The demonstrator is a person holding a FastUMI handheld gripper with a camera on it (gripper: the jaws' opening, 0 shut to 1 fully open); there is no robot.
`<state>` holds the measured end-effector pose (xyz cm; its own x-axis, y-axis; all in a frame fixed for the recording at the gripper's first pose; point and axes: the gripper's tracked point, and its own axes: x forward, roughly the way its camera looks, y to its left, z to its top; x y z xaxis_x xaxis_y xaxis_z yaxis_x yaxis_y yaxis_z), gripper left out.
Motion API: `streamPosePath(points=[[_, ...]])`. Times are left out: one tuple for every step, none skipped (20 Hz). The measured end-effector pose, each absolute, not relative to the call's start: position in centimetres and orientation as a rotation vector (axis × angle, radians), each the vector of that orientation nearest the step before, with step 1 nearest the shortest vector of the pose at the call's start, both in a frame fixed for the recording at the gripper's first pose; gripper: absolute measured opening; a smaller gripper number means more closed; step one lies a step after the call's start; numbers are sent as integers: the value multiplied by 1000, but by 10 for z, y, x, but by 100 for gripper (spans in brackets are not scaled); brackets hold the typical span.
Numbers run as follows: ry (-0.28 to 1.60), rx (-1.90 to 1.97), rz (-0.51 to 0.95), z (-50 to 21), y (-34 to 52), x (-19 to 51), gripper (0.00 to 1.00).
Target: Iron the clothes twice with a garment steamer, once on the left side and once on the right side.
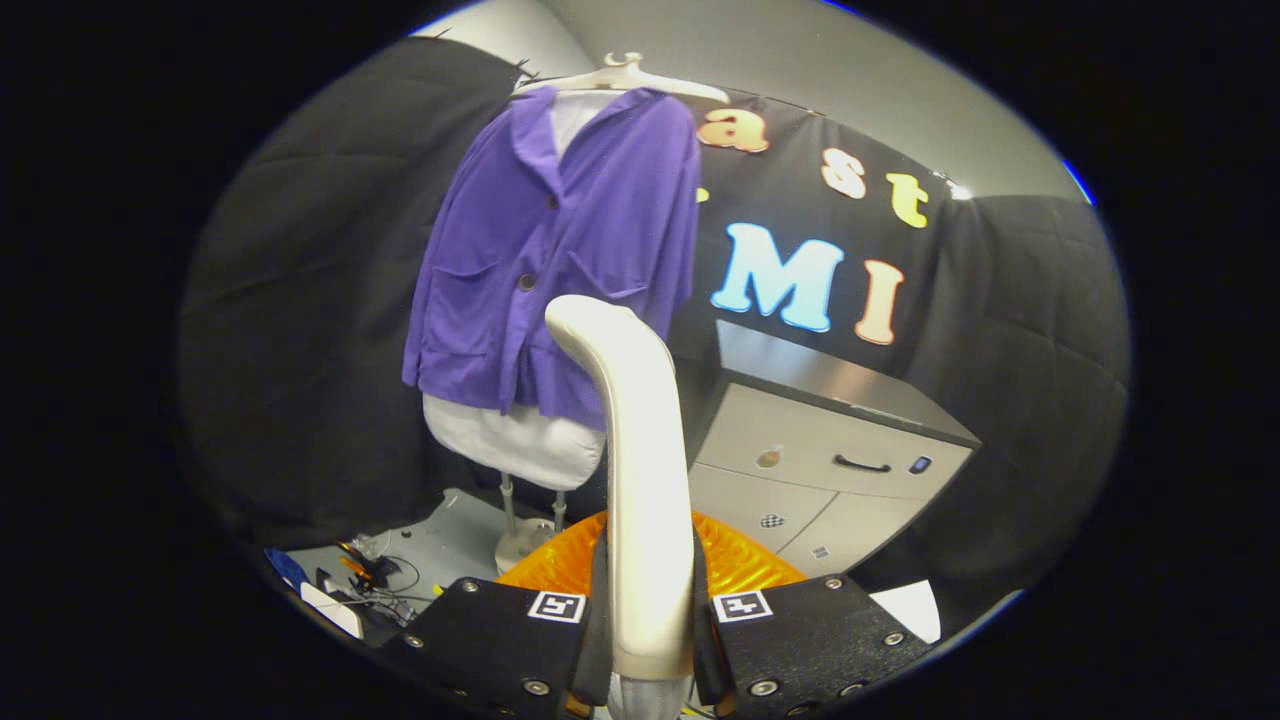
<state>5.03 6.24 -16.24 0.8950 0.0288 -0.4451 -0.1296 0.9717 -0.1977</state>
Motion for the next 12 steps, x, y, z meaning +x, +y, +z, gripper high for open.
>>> streamPosePath(points=[[428,-188,62,-146,46,39,32],[384,-155,35,-130,33,35,32],[345,-131,6,-118,21,29,32],[312,-110,-12,-102,10,26,32],[284,-90,-21,-90,3,25,32],[264,-81,-25,-78,-2,26,32],[238,-77,-30,-65,-8,27,32],[218,-73,-35,-52,-11,29,32],[198,-67,-33,-42,-12,29,32],[177,-56,-27,-31,-11,29,32],[153,-52,-23,-20,-10,30,32],[130,-51,-20,-10,-10,29,32]])
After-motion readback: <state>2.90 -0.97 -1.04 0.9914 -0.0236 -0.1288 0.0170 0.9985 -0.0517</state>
